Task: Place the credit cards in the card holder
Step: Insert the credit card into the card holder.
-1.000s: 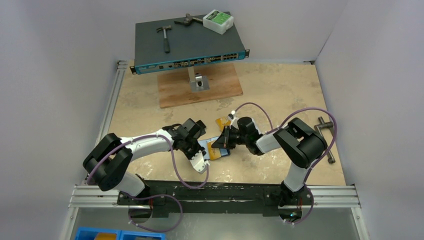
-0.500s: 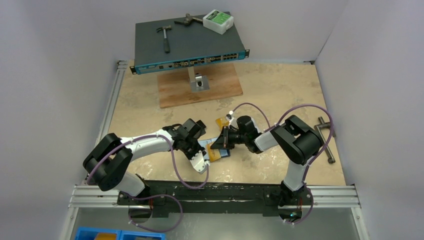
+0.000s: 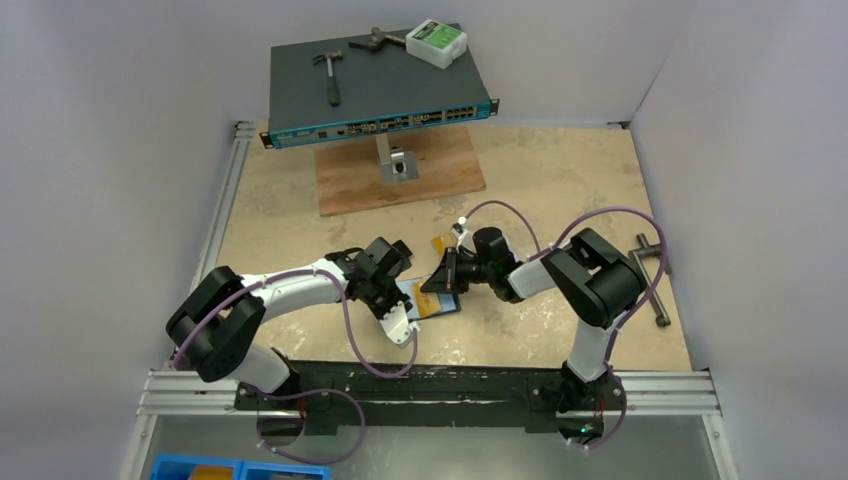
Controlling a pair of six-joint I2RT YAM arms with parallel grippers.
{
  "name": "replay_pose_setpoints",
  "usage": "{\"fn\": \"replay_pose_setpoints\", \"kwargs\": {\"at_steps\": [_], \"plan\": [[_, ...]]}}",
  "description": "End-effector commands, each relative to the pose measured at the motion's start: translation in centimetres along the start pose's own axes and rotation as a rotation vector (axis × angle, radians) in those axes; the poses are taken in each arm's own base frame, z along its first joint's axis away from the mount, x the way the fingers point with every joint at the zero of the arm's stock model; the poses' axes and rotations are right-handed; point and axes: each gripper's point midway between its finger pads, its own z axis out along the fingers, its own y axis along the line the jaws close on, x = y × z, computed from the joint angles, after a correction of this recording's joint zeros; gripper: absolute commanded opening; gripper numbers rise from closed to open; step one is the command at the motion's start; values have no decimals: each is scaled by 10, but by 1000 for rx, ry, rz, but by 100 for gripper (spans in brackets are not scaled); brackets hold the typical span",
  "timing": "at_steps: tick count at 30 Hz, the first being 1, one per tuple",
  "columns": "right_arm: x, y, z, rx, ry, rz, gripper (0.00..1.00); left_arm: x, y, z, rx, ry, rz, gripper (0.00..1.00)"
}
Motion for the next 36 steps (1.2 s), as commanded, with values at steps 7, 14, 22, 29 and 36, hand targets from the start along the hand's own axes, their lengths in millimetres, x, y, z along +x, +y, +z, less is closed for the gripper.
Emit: {"fn": "replay_pose_setpoints", "kwargs": {"at_steps": [7, 14, 22, 29, 36], "plan": [[-17, -25, 8, 85, -81, -4, 0, -4, -18, 10, 69, -29, 7, 23], [-8, -25, 11, 69, -80, 13, 0, -5, -14, 11, 60, -32, 0, 23], [13, -35, 6, 99, -59, 34, 6, -5, -11, 11, 51, -25, -15, 23], [16, -43, -1, 242, -37, -30, 44, -3, -8, 11, 37, -16, -40, 23], [27, -59, -12, 465, 9, -69, 52, 5, 11, 10, -94, 22, -122, 23]]}}
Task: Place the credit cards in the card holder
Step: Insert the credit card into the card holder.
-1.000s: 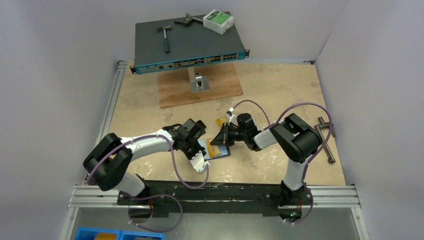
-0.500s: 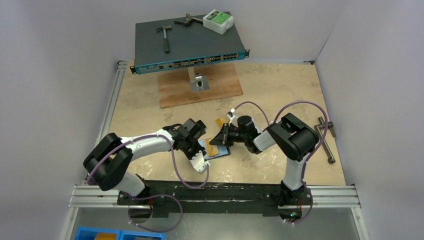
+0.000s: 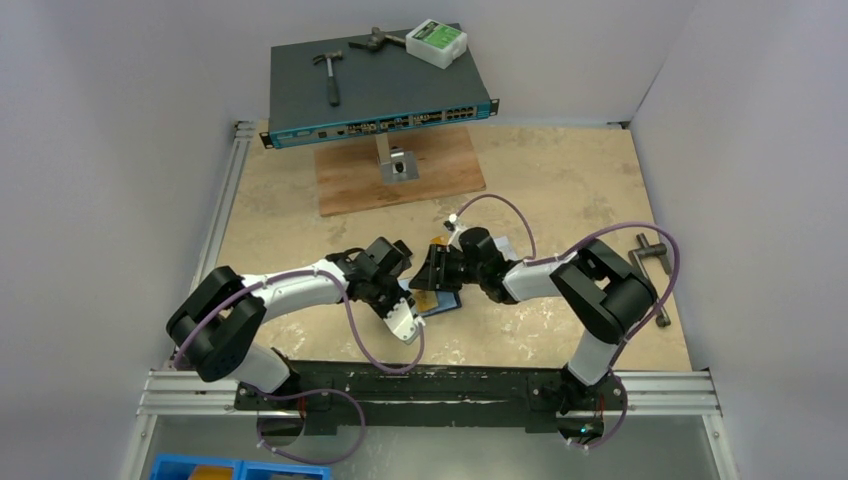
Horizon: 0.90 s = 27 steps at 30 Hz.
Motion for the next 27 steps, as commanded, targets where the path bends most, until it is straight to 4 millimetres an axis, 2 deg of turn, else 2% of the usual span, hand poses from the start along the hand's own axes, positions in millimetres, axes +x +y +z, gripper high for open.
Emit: {"fn": "replay_pose_setpoints", "kwargs": {"at_steps": [1, 9, 21, 27], "plan": [[40, -72, -18, 384, 106, -21, 53, 3, 11, 10, -94, 8, -49, 22], [39, -68, -27, 456, 119, -66, 57, 8, 7, 13, -135, 25, -48, 21], [32, -57, -42, 481, 140, -102, 60, 5, -15, 18, -66, 10, 46, 20], [31, -53, -50, 487, 142, -110, 60, 5, -18, 17, -48, 11, 52, 20]]}}
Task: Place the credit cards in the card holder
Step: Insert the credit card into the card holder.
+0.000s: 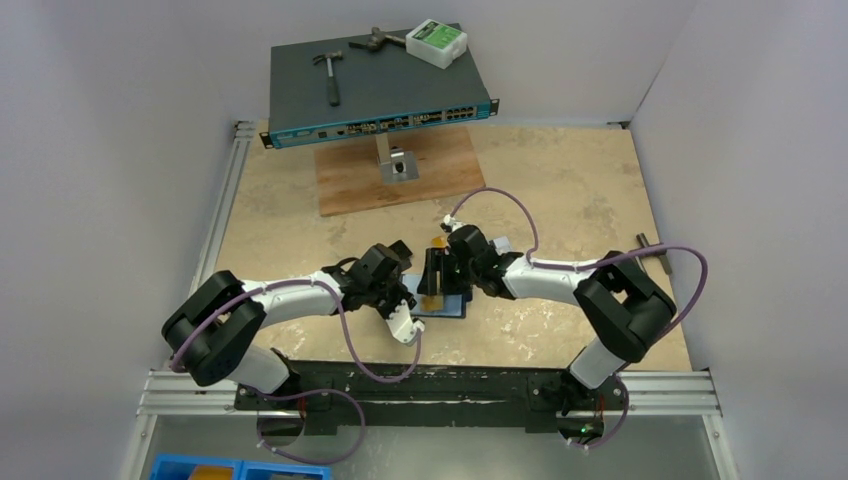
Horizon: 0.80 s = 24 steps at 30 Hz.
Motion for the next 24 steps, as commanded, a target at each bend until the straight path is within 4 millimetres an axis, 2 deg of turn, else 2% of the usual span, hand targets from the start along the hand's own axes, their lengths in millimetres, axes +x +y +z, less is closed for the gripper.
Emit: {"fn": "replay_pose_setpoints", "kwargs": {"at_steps": [1, 14, 18, 24], "plan": [[33, -43, -14, 186, 115, -26, 61, -5, -41, 3, 134, -27, -15, 20], [21, -57, -23, 323, 103, -81, 60, -7, -36, 2, 134, -29, -30, 20], [17, -49, -23, 289, 89, -77, 60, -7, -34, 2, 126, -25, -33, 19], [28, -35, -16, 194, 106, -37, 55, -7, -34, 3, 129, -27, -36, 20]]}}
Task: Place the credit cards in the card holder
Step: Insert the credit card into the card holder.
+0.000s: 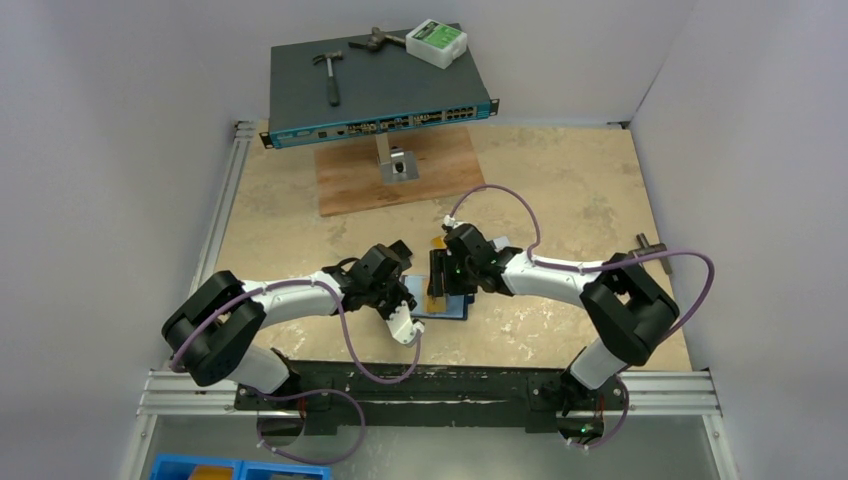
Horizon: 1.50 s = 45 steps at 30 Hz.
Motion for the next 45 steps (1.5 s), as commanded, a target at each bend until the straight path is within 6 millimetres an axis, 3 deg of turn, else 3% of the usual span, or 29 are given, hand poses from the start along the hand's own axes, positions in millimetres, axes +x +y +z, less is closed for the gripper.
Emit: {"fn": "replay_pose_setpoints", "kwargs": {"at_steps": [1, 8, 17, 31, 41, 45], "plan": [[25, -12, 0, 28, 66, 11, 55, -3, -34, 2, 124, -12, -54, 19], [27, 13, 0, -32, 49, 21, 53, -2, -22, 2, 62, -2, -79, 20], [16, 27, -2, -48, 16, -10, 54, -2, -20, 2, 41, 1, -103, 19], [-2, 66, 7, -194, -20, -62, 54, -5, -17, 0, 28, -7, -114, 19], [9, 90, 10, -345, 42, -78, 55, -9, -11, -1, 23, -15, -111, 20], [12, 86, 13, -377, 67, -51, 55, -11, -7, -2, 15, -14, -111, 20]]}}
